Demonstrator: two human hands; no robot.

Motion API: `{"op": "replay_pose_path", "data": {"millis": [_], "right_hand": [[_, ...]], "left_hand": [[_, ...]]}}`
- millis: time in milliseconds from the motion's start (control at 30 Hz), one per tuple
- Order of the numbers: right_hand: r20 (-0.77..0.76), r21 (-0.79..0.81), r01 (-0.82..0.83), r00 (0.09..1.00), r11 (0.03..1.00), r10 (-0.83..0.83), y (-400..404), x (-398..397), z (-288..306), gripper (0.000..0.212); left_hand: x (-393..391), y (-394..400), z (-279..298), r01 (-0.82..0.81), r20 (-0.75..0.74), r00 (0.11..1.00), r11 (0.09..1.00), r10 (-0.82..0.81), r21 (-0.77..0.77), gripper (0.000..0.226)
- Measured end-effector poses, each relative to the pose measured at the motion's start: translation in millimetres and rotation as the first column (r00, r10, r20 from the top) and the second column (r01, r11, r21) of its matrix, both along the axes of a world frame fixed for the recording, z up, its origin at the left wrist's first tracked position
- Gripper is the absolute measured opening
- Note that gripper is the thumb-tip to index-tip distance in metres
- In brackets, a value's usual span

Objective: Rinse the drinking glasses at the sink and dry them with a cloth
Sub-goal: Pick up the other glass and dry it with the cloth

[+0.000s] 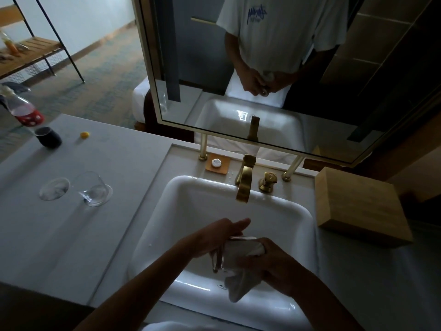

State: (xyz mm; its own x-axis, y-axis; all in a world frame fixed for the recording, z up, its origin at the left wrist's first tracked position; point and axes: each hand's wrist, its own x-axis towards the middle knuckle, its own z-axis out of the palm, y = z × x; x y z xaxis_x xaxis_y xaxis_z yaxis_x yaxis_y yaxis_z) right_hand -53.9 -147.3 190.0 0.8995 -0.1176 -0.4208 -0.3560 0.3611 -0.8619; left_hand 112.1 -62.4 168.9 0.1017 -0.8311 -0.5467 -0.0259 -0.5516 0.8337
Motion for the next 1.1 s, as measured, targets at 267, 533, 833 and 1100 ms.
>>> {"op": "replay_pose_path", "data": {"millis": [267,533,833,1100], "right_hand": [[0.115,-0.610,0.209,0.978,0.765,-0.175,18,-4,-18,0.039],[0.131,-0.399,0.303,0.953,0.866,-0.273,25,-1,-14,0.031],[0.094,-0.407,0.282,0.959,0.869,-0.268,20,-6,-9,0.017],[0.142,-0.484,0.242,0.970,0.841,-0.197,20,2,-12,0.034]], "left_hand": [[5,11,9,-0.200,-0.310,0.929,0.979,0.202,0.038,0.070],[-12,10,-4,-0.376,-0.035,0.925,0.898,0.378,-0.227,0.045],[-6,20,-8,-0.190,0.079,0.964,0.862,0.255,-0.469,0.034],[-23,23,5,-0.466,-0.293,0.843,0.885,0.451,0.021,0.038]]}}
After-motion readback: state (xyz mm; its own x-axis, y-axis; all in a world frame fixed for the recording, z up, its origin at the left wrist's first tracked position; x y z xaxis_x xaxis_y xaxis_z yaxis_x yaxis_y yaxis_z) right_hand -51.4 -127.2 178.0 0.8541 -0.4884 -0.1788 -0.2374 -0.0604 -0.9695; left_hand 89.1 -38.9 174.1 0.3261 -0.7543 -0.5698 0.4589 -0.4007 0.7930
